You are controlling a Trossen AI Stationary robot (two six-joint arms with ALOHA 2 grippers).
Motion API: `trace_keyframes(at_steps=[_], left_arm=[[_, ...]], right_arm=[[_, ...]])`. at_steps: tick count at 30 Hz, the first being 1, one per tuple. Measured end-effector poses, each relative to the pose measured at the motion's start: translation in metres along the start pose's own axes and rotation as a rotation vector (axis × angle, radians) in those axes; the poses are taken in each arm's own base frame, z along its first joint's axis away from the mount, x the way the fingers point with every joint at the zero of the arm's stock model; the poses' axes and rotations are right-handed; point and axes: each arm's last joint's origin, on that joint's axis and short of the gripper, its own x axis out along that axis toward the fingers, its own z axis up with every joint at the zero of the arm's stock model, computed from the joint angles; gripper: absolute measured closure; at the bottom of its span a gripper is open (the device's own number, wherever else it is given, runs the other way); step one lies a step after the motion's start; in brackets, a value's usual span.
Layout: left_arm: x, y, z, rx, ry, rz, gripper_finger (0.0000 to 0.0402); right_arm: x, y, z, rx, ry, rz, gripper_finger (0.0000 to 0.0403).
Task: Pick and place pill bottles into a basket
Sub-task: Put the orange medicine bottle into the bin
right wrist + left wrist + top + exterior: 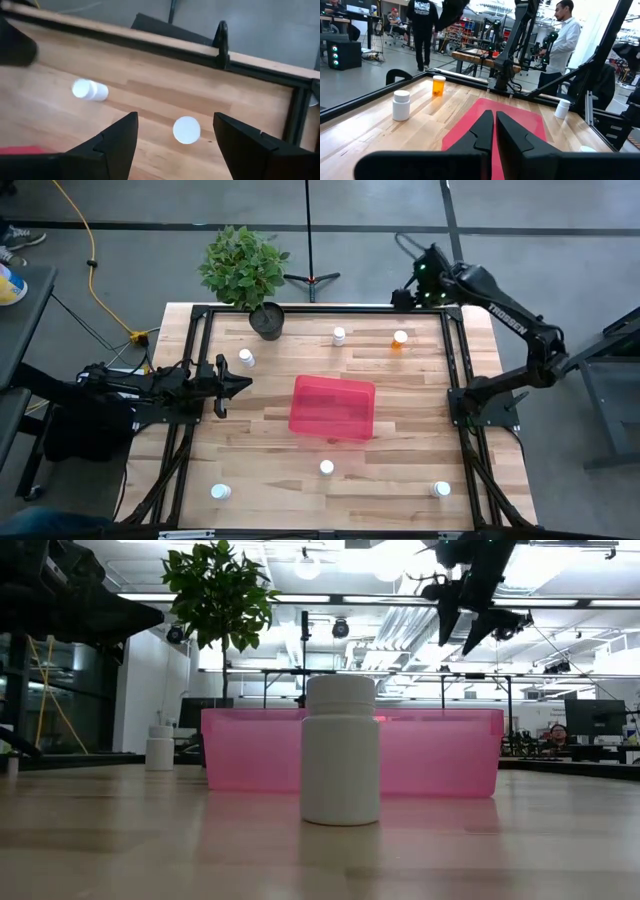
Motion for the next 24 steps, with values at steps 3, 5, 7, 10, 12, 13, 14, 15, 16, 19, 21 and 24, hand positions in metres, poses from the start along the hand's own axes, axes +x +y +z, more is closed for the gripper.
trace_keyframes(at_steps=[3, 5, 7, 10, 12, 13, 14, 15, 16, 19, 21, 24], left_arm=[[0.000, 0.000, 0.000, 0.000, 0.000, 0.000, 0.0344], [0.000, 0.000, 0.000, 0.000, 0.000, 0.000, 0.0344], [0.000, 0.000, 0.000, 0.000, 0.000, 0.000, 0.0344], [0.000, 0.000, 0.000, 0.000, 0.000, 0.000, 0.0344], [0.000, 0.000, 0.000, 0.000, 0.000, 0.000, 0.0344], [0.000, 0.000, 0.000, 0.000, 0.000, 0.000, 0.0344], [0.000, 0.000, 0.000, 0.000, 0.000, 0.000, 0.0344], [0.000, 0.000, 0.000, 0.000, 0.000, 0.000, 0.0344], [0.000, 0.000, 0.000, 0.000, 0.000, 0.000, 0.0344], [0.000, 0.000, 0.000, 0.000, 0.000, -0.001, 0.0344], [0.000, 0.000, 0.000, -0.001, 0.000, -0.001, 0.0344], [0.000, 0.000, 0.000, -0.008, 0.000, -0.001, 0.0344]], right_arm=[[-0.023, -0.004, 0.011, 0.017, -0.030, 0.002, 0.0144], [-0.040, -0.005, 0.017, 0.007, -0.064, 0.006, 0.0143], [-0.056, -0.006, 0.020, -0.008, -0.086, 0.007, 0.0143], [-0.070, -0.006, 0.023, -0.045, -0.067, 0.000, 0.0143], [-0.071, -0.005, 0.024, -0.079, -0.004, -0.024, 0.0143], [-0.070, -0.005, 0.025, -0.096, 0.036, -0.041, 0.0143], [-0.066, -0.004, 0.026, -0.111, 0.078, -0.058, 0.0143], [-0.062, -0.003, 0.029, -0.120, 0.116, -0.072, 0.0143], [-0.057, -0.001, 0.031, -0.128, 0.152, -0.084, 0.0143], [-0.040, 0.004, 0.039, -0.139, 0.219, -0.092, 0.0143], [-0.032, 0.007, 0.043, -0.132, 0.249, -0.060, 0.0143], [-0.021, 0.011, 0.046, -0.137, 0.281, -0.063, 0.0143]])
